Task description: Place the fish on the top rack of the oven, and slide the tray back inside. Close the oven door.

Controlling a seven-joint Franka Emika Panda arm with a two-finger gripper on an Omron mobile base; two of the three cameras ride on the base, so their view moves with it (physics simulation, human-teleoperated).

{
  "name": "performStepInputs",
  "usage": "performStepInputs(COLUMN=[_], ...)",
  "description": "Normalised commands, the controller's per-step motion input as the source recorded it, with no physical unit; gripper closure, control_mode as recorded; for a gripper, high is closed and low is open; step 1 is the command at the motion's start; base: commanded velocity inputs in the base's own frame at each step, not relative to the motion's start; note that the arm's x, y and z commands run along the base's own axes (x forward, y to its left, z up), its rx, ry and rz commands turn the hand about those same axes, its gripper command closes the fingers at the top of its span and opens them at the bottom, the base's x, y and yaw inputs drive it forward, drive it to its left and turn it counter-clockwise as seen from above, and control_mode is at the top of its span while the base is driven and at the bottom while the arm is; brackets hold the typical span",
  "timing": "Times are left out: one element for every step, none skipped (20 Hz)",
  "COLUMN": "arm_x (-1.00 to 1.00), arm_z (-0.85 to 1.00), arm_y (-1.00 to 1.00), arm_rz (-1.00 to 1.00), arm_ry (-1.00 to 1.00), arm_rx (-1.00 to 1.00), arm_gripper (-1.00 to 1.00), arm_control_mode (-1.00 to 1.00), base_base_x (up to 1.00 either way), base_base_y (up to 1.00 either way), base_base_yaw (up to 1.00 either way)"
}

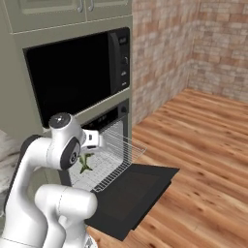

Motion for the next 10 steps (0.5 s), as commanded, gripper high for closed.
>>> performStepInputs(arm_x=[0.0,0.0,0.05,0.49,0.56,0.65,0.67,0.74,0.67,0.61], arm_z=[-0.2,-0.14,-0.04,-0.06,-0.03,-0.11,-0.16,-0.24,-0.31,-0.49], arm_y=[-0.04,0.0,0.0,0.0,0.0,0.0,0.0,0.0,0.0,0.0], arm_rz=[0.04,0.01,0.0,0.0,0.0,0.0,0.0,0.03,0.03,0.04], arm_ry=[-0.22,-0.24,-0.23,-0.17,-0.17,-0.1,-0.09,-0.12,-0.15,-0.12], arm_rx=[0.14,0.11,0.11,0.1,0.1,0.11,0.11,0.08,0.09,0.07], arm_gripper=[1.0,1.0,1.0,1.0,1.0,1.0,1.0,1.0,1.0,1.0], arm_control_mode=[-1.0,-1.0,-1.0,-1.0,-1.0,-1.0,-1.0,-1.0,-1.0,-1.0], base_base_x=[0.0,0.0,0.0,0.0,0.0,0.0,0.0,0.0,0.0,0.0], base_base_y=[0.0,0.0,0.0,0.0,0.0,0.0,0.0,0.0,0.0,0.0], base_base_yaw=[0.0,0.0,0.0,0.0,0.0,0.0,0.0,0.0,0.0,0.0])
